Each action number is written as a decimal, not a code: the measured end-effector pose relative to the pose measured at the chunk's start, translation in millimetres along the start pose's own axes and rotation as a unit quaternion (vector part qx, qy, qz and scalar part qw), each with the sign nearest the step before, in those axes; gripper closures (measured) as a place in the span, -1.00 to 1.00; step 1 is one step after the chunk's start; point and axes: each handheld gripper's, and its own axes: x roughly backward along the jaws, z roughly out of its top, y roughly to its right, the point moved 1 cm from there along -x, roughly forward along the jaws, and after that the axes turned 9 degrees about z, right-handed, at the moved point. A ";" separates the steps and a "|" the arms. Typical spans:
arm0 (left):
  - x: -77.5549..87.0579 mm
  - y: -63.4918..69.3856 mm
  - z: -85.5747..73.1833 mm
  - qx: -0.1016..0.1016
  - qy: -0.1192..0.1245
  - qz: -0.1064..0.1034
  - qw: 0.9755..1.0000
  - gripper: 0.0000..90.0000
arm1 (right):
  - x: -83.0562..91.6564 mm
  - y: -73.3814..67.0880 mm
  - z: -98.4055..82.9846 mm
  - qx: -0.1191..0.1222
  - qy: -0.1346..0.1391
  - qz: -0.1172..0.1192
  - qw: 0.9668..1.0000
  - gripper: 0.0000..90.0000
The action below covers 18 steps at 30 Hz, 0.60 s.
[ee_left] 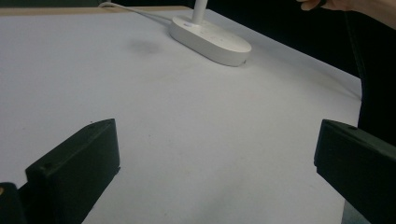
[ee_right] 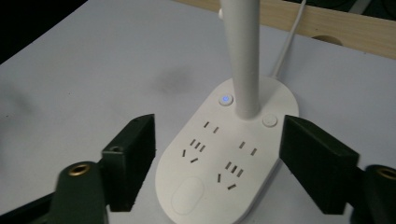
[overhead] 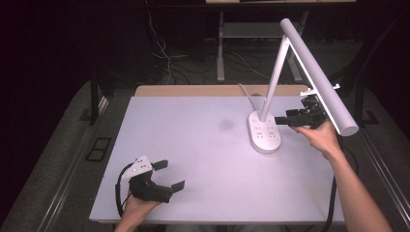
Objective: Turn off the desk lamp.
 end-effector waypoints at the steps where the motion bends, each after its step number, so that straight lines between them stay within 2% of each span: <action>1: -0.1 0.0 0.0 0.000 0.000 0.000 1.000 -1.00 | -0.6 2.7 0.1 0.000 -0.003 -0.001 1.000 -0.24; 11: -0.4 -1.3 0.0 -0.001 -0.003 0.002 1.000 -1.00 | -18.0 21.5 1.7 -0.009 -0.019 -0.013 1.000 0.13; 18: -0.1 -2.0 0.1 0.000 -0.002 0.003 1.000 -1.00 | -28.5 34.1 1.3 -0.029 -0.024 -0.026 0.999 0.44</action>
